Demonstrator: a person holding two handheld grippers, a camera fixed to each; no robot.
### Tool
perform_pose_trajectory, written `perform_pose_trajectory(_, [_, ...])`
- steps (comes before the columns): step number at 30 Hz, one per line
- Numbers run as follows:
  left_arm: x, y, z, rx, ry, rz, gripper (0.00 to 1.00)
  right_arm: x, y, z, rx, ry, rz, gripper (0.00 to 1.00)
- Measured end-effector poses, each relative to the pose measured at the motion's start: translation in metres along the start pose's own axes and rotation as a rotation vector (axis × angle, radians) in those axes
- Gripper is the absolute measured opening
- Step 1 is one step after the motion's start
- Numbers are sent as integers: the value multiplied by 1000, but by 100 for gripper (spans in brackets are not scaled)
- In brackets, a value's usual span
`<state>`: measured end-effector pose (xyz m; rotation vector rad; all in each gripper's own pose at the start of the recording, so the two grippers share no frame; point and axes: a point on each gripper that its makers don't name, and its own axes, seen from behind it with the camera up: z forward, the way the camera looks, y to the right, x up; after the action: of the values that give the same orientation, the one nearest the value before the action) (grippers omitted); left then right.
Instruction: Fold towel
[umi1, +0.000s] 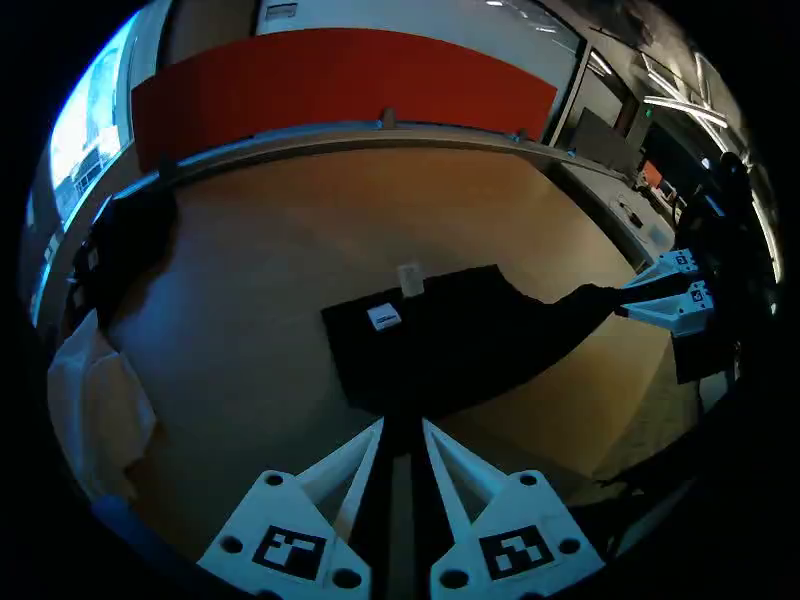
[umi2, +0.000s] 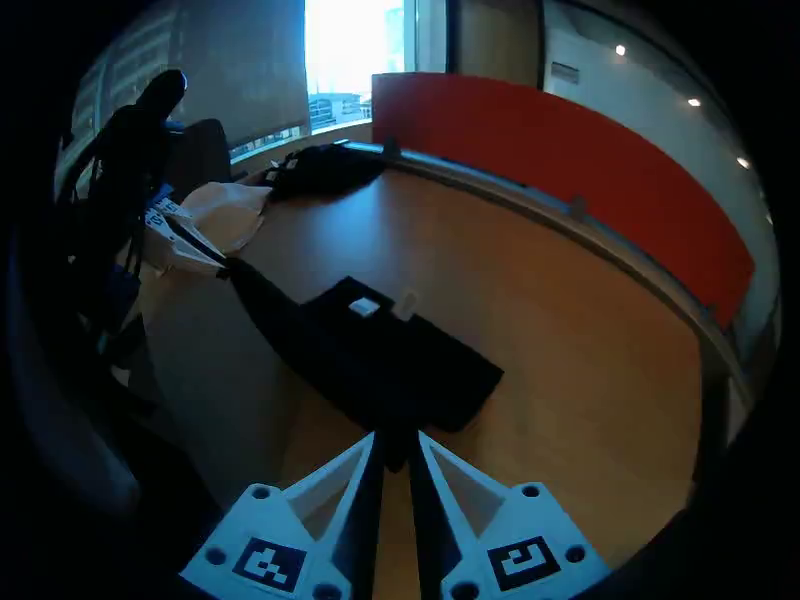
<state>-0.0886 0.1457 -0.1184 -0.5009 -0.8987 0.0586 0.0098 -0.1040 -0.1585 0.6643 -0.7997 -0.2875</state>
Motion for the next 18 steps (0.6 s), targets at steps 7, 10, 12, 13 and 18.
perform_pose_trajectory(7, [4,-2,10,3,2,-6,11,-3,5,6,2,-23,2,16])
perform_pose_trajectory(10, [8,-3,15,5,6,-9,11,-3,9,10,3,-33,3,16])
perform_pose_trajectory(12, [11,-4,19,5,10,-10,11,-2,14,14,1,-40,3,16])
perform_pose_trajectory(13, [12,-5,20,5,11,-10,11,-2,16,16,0,-43,4,16])
perform_pose_trajectory(18, [18,-9,31,9,18,-6,11,1,29,29,-3,-57,8,16])
